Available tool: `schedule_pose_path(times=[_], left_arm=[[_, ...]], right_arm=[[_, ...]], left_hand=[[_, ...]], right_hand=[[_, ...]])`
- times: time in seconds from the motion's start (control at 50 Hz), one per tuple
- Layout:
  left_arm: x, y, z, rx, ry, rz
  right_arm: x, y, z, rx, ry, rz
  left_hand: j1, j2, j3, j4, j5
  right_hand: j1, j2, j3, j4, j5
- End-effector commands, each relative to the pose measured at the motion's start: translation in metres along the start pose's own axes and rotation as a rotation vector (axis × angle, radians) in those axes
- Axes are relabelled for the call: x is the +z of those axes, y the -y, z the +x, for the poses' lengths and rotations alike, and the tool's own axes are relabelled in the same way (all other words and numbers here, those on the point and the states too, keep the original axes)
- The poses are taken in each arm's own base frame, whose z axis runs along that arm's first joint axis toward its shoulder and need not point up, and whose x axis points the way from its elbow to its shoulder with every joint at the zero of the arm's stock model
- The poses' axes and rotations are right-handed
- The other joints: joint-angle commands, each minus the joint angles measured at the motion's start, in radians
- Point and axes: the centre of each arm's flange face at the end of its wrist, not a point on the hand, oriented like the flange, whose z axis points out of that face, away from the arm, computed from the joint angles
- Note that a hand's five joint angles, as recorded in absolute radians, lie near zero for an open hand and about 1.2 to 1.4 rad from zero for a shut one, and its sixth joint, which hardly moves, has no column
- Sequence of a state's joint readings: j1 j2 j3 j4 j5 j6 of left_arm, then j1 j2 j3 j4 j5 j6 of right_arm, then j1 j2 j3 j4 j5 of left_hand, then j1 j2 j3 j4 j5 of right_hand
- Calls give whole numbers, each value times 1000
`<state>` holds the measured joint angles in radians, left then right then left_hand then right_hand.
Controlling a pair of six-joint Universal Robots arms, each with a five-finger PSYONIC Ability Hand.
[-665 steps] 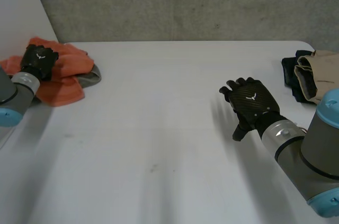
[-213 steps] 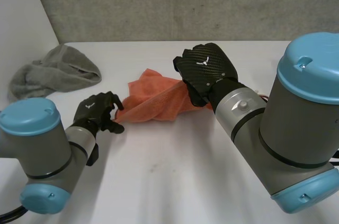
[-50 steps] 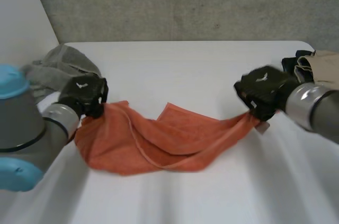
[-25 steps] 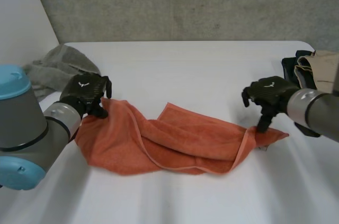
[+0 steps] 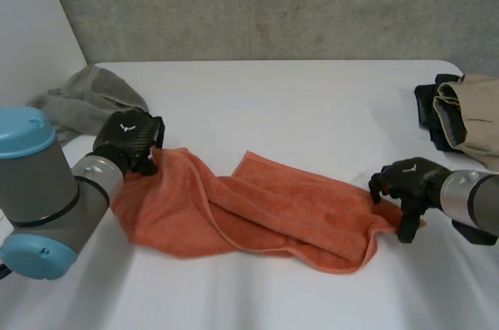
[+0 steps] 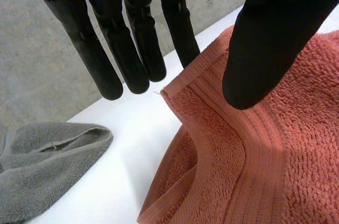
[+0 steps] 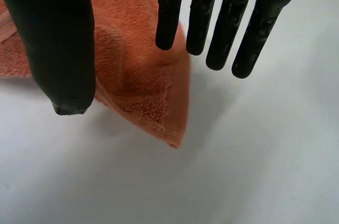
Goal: Fold the laundry.
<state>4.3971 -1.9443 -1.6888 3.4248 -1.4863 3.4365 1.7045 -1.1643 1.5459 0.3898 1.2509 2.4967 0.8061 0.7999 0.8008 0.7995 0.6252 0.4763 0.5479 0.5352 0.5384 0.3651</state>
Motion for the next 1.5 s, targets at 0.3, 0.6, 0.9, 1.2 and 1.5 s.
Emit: schedule_pose_path(times=[0.3,0.6,0.9,1.2,1.5], left_arm=[[13,-12,2,-3,-6,-24],[70,99,-38,85,134,365],[22,221,-96,70,480,928],[23,57,-40,79,184,476],[-45,-8,-42,267,115,21]], right_arm=[[16,-17,-14,-108,-45,144],[14,143,24,-259,-506,722],[-57,235,71,-124,-860,1248],[47,107,1,-332,-459,768],[12,24,8,-449,-365,339]], left_hand=[[590,596,595,597,597],[590,596,595,597,597],[590,596,595,597,597],[590,596,595,597,597],[590,596,595,597,597]], right_hand=[[917,846,858,855,854],[920,848,861,858,857],[920,848,861,858,857],[920,848,861,858,857],[920,848,861,858,857]])
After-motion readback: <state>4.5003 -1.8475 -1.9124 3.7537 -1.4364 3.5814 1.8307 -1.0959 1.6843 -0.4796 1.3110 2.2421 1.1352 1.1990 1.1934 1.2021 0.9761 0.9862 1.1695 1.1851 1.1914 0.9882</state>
